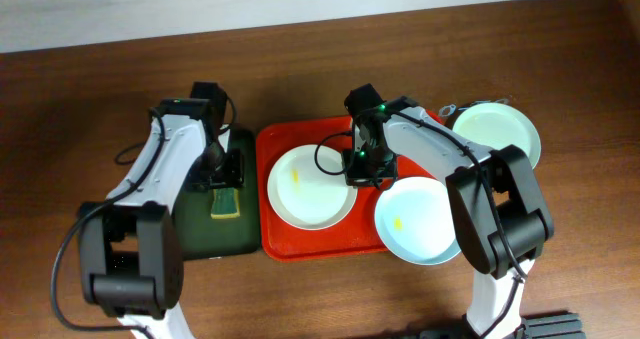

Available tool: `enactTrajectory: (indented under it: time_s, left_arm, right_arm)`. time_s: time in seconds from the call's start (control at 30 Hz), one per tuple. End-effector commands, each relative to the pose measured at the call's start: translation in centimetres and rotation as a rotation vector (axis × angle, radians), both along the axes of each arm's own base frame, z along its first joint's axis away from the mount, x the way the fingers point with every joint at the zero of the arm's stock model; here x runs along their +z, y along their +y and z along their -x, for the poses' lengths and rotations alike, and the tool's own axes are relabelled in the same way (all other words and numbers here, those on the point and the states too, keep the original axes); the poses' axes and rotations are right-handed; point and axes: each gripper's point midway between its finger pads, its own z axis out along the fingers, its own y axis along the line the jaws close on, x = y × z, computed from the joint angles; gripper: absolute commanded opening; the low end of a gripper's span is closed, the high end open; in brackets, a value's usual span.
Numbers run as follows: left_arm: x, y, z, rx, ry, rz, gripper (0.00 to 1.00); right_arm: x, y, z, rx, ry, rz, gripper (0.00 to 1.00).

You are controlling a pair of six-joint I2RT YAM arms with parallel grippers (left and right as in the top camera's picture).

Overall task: Clean dirty plates on tray and stack at the side
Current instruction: 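Lower left gripper onto the sponge on the green tray and grasp it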

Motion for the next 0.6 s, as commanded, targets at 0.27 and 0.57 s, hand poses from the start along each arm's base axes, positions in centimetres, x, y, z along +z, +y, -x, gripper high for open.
enactTrajectory:
  time_s: [0.27, 0.57]
  left_arm:
    - [-2.0, -0.2, -0.2, -0.039, 0.046, -0.001, 0.61]
    - [-2.9, -0.1, 0.0, -0.038, 0.041, -0.001, 0.55]
  right_arm:
    - [-0.7, -0.4, 0.6, 0.005, 0.014, 0.028, 0.04]
    - [-0.7, -0.4, 0.6, 0.005, 0.014, 0.028, 0.04]
